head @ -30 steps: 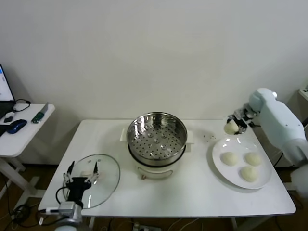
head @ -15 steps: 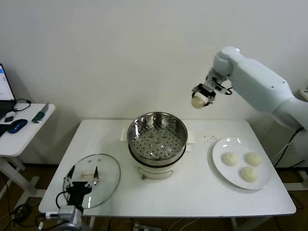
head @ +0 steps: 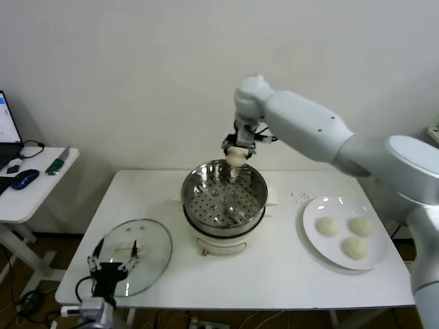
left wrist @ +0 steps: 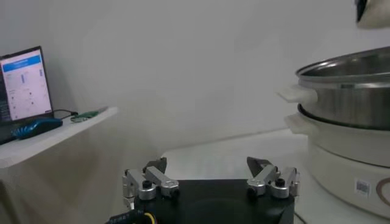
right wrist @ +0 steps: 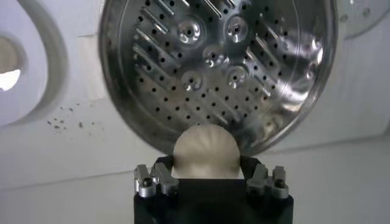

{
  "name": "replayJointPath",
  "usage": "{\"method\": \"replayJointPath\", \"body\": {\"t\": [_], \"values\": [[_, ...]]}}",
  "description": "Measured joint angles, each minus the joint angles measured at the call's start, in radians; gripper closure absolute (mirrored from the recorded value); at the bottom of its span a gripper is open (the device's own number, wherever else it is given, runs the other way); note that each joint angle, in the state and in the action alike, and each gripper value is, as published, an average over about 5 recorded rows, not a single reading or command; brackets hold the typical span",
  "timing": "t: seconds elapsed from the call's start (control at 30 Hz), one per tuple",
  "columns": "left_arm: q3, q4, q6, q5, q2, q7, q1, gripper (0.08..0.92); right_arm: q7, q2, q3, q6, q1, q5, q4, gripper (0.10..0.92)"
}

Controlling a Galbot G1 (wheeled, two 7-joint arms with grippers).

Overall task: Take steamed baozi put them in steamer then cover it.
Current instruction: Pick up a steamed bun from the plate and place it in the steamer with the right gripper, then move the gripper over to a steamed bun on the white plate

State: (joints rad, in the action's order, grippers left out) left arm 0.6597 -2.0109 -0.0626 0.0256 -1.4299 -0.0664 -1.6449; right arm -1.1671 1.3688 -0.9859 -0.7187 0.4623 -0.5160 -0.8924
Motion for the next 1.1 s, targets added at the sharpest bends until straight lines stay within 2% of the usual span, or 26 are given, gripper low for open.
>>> {"method": "replayJointPath", "body": {"t": [0.67,0.93,1.1], "values": [[-0.006,0.005,-0.003,0.001,0.0,0.0,0.001,0.177,0.042,0.096,0.047,-0.07,-0.168,-0.226,0.062,0.302],[-0.005,0.004,-0.002,0.001,0.0,-0.002,-0.004,0.177,0.051,0.097,0.071,-0.08,-0.183,-0.273,0.062,0.213],[-0.002,0.003,0.001,0.001,0.001,-0.009,-0.007,0.177,0.051,0.085,0.081,-0.083,-0.173,-0.272,0.045,0.203]]}}
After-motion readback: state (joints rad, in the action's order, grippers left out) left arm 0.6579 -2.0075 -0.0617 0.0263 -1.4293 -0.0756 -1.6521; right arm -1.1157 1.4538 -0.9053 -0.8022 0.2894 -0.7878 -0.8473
